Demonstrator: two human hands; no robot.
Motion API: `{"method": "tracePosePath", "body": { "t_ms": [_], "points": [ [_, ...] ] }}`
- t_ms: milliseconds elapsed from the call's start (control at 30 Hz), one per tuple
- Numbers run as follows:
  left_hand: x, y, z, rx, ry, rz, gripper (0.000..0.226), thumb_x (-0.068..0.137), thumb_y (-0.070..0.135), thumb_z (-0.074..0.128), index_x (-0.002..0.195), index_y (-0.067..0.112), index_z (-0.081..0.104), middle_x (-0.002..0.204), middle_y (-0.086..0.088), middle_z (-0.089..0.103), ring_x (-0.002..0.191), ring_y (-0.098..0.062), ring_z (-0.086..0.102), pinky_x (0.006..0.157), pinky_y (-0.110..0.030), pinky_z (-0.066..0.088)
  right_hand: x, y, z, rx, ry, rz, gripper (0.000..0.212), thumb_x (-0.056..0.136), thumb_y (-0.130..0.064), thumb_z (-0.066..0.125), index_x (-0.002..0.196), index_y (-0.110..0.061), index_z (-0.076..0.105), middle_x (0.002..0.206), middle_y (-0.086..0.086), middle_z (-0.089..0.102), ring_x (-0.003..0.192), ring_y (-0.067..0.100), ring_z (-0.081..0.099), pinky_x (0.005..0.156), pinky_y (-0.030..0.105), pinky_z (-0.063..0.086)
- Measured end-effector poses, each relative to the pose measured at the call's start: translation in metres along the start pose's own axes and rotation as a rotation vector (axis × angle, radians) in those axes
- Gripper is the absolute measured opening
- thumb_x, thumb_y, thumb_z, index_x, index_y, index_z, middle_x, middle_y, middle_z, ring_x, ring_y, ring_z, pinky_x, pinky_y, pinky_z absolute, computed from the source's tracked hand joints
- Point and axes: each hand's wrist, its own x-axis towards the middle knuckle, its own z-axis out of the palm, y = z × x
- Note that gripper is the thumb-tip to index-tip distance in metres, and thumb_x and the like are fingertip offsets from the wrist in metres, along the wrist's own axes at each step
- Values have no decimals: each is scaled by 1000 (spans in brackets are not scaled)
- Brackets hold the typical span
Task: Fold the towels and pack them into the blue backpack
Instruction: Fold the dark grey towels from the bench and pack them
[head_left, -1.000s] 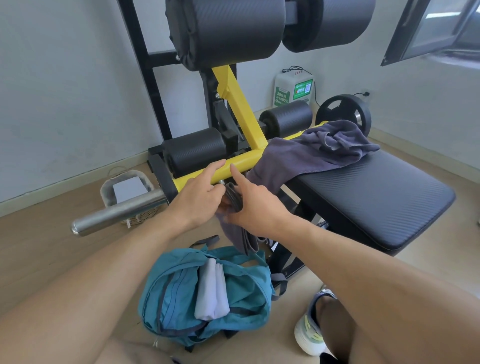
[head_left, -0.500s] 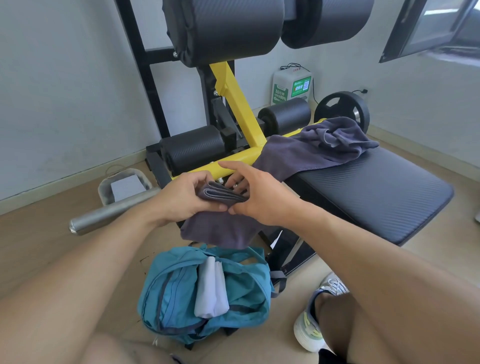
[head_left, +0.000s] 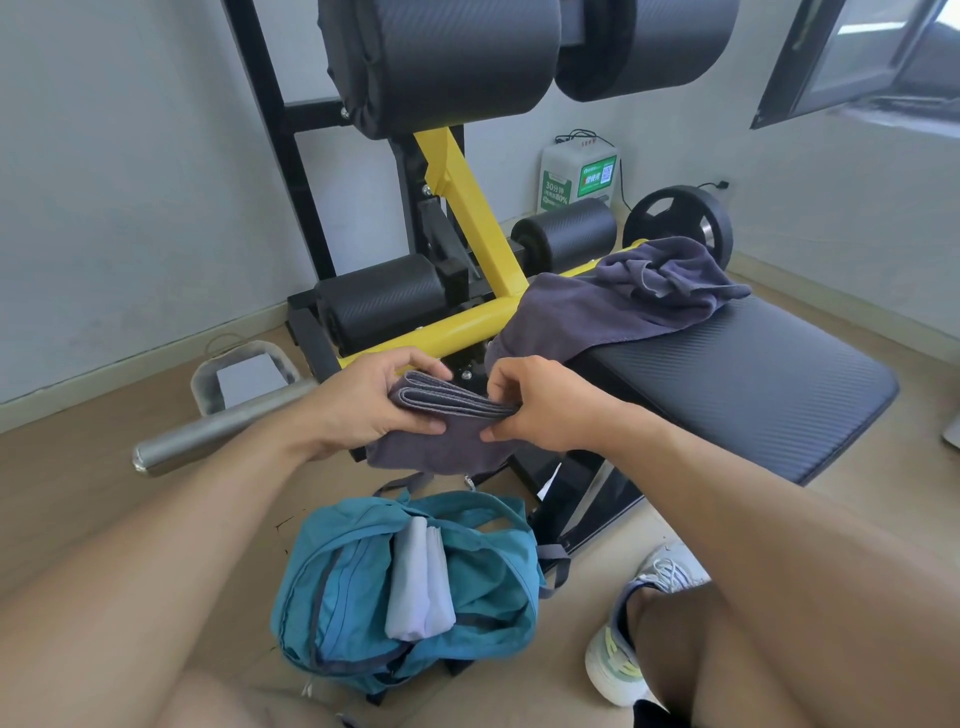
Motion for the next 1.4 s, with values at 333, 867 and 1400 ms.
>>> {"method": "tracePosePath", "body": {
  "t_ms": [333,867,1400],
  "points": [
    [-5,4,5,-109,-91,-19,35,83,-5,75,115,10,77,107,-7,79,104,-15,74,85,-24,58,-6,5,0,38,-119,-16,41,70,-39,92,76,-23,54,68,-13,56,60,4,46,58,20,37],
    [0,5,11,-34,107,-79,34,69,36,87,101,28,82,95,3,81,94,-15,76,93,-40,59,-8,-4,-2,33,-11,-89,24,86,-41,79,108,-30,75,91,-8,75,84,8,68,78,36,57],
    [4,3,19,-308,58,-281,17,103,17,57,108,22,72,91,4,78,73,-13,70,58,-30,55,0,7,-2,85,205,-82,37,84,-2,72,109,-29,76,93,-18,72,84,-2,65,68,13,46]
  ]
}}
